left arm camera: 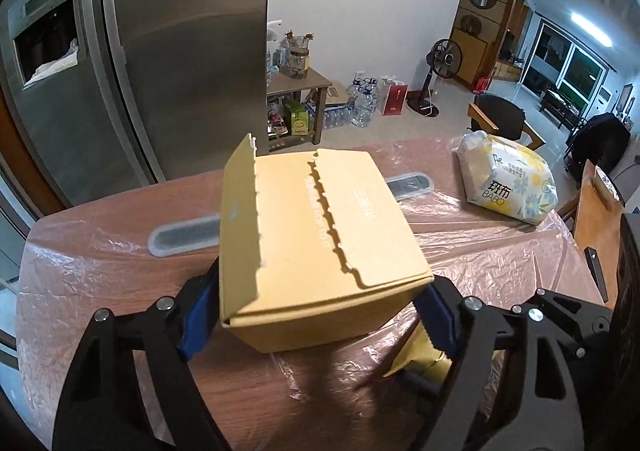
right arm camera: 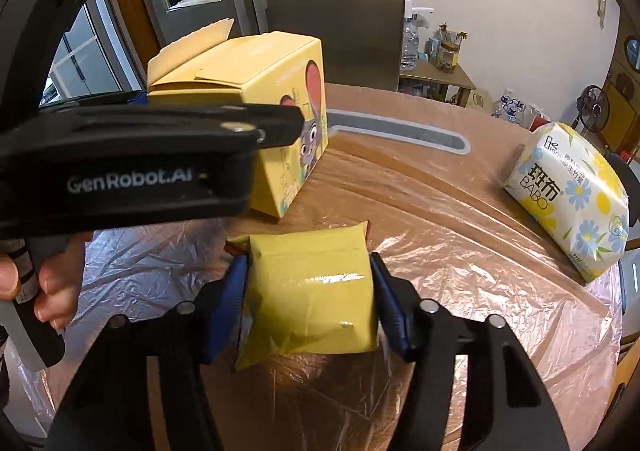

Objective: Collect trash
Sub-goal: 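Grasp the yellow coffee box with the left tool while the right tool grasps the yellow padded packet, then carry the yellow coffee box and yellow padded packet over the black bin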

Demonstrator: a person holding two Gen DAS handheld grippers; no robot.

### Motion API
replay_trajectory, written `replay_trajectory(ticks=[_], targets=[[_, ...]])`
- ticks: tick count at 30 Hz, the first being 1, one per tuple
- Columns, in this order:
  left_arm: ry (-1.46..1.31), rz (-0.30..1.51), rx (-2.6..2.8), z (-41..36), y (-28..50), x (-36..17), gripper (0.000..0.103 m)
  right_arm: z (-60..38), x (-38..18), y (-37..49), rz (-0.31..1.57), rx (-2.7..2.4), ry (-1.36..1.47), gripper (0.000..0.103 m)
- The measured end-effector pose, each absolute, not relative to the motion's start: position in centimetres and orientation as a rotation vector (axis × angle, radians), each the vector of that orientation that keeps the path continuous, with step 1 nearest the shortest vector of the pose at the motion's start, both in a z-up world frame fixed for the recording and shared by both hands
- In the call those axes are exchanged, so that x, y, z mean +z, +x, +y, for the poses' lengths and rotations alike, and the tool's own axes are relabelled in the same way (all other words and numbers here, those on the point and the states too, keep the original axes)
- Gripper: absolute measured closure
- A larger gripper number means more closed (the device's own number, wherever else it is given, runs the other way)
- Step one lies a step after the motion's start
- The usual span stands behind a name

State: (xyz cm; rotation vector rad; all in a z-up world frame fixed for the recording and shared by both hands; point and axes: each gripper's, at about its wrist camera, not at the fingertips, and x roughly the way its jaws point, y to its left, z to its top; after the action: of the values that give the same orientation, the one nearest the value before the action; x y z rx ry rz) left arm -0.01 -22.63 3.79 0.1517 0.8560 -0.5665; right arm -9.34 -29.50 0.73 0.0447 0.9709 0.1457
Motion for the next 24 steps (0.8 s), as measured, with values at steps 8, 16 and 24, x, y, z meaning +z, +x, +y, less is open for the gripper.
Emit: replay_trajectory(ticks=[8, 16, 24], targets=[[0.121, 0.835, -0.582, -21.6, -0.3, 4.7, 0.022, -30.2, 1.4, -9.8, 0.944, 0.141, 0.099, 0.049], [0.102, 0.819, -0.584, -20.9, -0.8, 5.4, 0.024, -30.3, 2.1, -10.4, 0.921, 0.142, 0.099, 0.049], [0.099, 0.790, -0.580, -20.6, -1.7, 6.6, 0.024, -30.7, 2.7, -10.9, 0.905, 0.139, 0.101, 0.049]])
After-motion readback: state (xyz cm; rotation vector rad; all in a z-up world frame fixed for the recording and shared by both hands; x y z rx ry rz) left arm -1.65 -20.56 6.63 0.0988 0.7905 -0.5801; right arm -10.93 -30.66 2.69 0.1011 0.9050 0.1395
